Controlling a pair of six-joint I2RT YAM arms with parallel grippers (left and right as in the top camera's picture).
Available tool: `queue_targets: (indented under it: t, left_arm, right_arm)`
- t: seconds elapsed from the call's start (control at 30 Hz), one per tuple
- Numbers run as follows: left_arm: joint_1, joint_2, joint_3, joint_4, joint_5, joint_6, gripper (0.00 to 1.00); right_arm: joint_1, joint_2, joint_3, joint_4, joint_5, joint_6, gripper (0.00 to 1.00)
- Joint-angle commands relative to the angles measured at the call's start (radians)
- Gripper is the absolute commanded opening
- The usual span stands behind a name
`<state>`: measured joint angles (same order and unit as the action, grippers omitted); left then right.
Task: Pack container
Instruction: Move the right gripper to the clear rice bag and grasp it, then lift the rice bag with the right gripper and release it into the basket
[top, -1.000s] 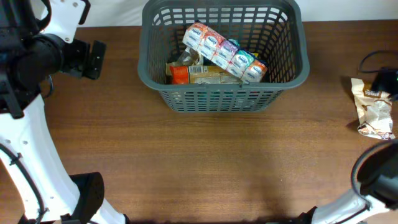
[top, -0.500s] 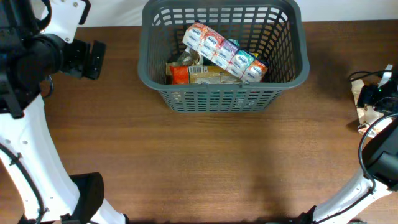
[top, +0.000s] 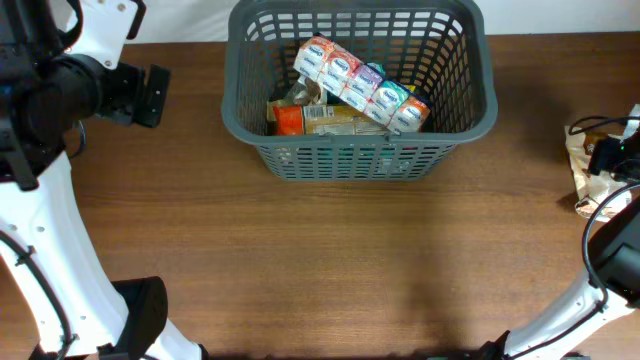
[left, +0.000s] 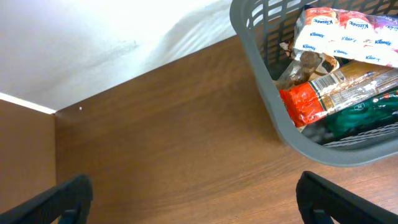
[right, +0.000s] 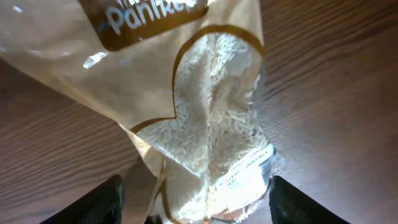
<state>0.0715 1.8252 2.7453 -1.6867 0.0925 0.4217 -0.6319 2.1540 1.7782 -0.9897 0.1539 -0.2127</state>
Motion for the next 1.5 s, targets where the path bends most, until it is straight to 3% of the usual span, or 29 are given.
queue_targets:
  t: [0.0,0.23,0.27,0.37,0.43,0.77,0.97,1.23,1.47]
  left_arm:
    - [0.003,-0.002,0.001,0.0,-0.004,-0.01,0.99]
    - [0.003,-0.002,0.001,0.0,-0.004,-0.01,0.99]
    - [0.003,-0.002,0.001,0.0,-0.004,-0.01,0.99]
    - [0.003,-0.002,0.001,0.0,-0.004,-0.01,0.99]
    - [0.003,-0.002,0.001,0.0,-0.004,-0.01,0.99]
    - [0.003,-0.002,0.001,0.0,-0.004,-0.01,0.99]
    - [0.003,-0.002,0.001,0.0,-0.004,-0.01,0.99]
    - [0.003,-0.002,0.001,0.0,-0.004,-0.01,0.99]
    - [0.003,-0.002,0.001,0.0,-0.004,-0.01,0.99]
  right_arm:
    - [-0.003,0.064,-0.002,-0.001,0.016,0.0,0.72]
    - [-0.003,0.124,-0.002,0.013,0.016,0.007,0.68]
    - [-0.003,0.143,-0.002,0.007,0.014,0.008,0.47]
    - [-0.003,0.159,-0.002,-0.003,0.011,0.011,0.13]
    - [-0.003,0.16,-0.002,-0.008,0.008,0.012,0.04]
    - [-0.003,0.159,0.001,-0.061,-0.114,0.099,0.04]
    - [-0.003,0.128,0.047,-0.108,-0.288,0.109,0.04]
    - [-0.003,0.035,0.231,-0.204,-0.446,0.183,0.04]
    - [0.001,-0.08,0.517,-0.306,-0.56,0.222,0.04]
